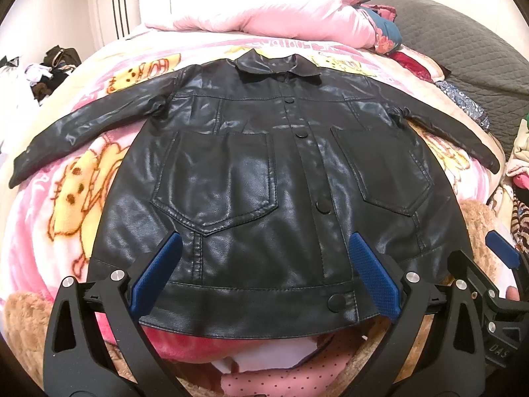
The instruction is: Fold large clothes
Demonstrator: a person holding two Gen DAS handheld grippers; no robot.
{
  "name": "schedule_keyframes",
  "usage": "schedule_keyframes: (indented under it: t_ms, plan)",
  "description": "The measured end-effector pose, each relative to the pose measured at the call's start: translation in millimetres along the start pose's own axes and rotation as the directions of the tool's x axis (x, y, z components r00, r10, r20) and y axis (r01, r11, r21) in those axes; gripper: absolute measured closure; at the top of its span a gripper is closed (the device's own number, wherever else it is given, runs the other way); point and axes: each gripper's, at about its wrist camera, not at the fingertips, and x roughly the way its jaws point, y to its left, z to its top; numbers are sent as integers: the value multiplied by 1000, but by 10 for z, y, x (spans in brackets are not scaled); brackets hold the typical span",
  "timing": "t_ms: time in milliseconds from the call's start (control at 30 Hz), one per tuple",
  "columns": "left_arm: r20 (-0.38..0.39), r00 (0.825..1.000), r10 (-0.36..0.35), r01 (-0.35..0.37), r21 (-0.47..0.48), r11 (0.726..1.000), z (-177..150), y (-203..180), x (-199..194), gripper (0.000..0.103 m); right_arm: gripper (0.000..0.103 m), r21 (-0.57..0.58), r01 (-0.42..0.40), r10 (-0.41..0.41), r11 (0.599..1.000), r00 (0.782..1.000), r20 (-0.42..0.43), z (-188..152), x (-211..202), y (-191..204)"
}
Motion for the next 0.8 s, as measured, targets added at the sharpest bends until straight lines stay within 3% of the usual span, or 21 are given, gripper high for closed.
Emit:
schedule_keyframes:
  t_ms: [800]
  plan:
    - [6, 1000, 15, -15, 2, 1000, -1, 9, 12, 9, 4, 14, 0, 0, 1000, 1000, 14, 2, -36, -32]
